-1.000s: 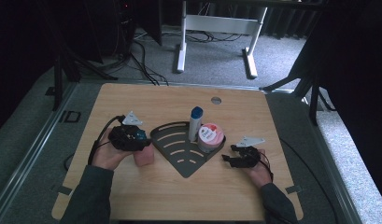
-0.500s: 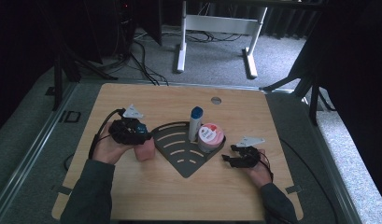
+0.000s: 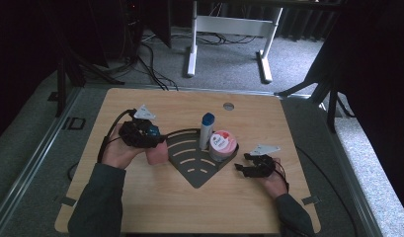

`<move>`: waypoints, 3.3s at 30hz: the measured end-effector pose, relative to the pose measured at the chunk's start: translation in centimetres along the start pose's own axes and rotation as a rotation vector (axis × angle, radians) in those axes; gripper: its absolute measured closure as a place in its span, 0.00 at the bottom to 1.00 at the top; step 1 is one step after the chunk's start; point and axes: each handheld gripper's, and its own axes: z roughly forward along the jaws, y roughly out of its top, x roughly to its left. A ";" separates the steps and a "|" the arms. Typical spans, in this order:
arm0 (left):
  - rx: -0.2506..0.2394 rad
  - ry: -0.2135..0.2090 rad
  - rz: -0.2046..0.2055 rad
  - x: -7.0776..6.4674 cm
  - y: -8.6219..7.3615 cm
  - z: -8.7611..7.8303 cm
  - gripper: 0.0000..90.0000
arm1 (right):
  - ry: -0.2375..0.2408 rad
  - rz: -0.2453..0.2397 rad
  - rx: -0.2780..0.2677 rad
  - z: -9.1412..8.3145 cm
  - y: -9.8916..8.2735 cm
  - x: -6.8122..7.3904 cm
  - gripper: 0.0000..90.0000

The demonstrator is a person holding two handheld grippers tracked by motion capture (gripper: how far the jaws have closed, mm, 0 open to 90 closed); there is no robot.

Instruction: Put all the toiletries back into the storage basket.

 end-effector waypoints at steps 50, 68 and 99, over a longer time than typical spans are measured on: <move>-0.004 -0.027 -0.001 -0.9 3.8 4.2 0.59 | 0.003 0.004 -0.003 0.0 0.0 0.0 0.41; -0.011 -0.017 -0.017 -1.1 4.2 5.5 0.59 | 0.005 0.004 -0.003 0.0 0.0 -0.1 0.41; -0.014 0.028 -0.022 -1.5 4.8 7.7 0.59 | 0.006 0.006 -0.003 0.0 0.0 -0.1 0.41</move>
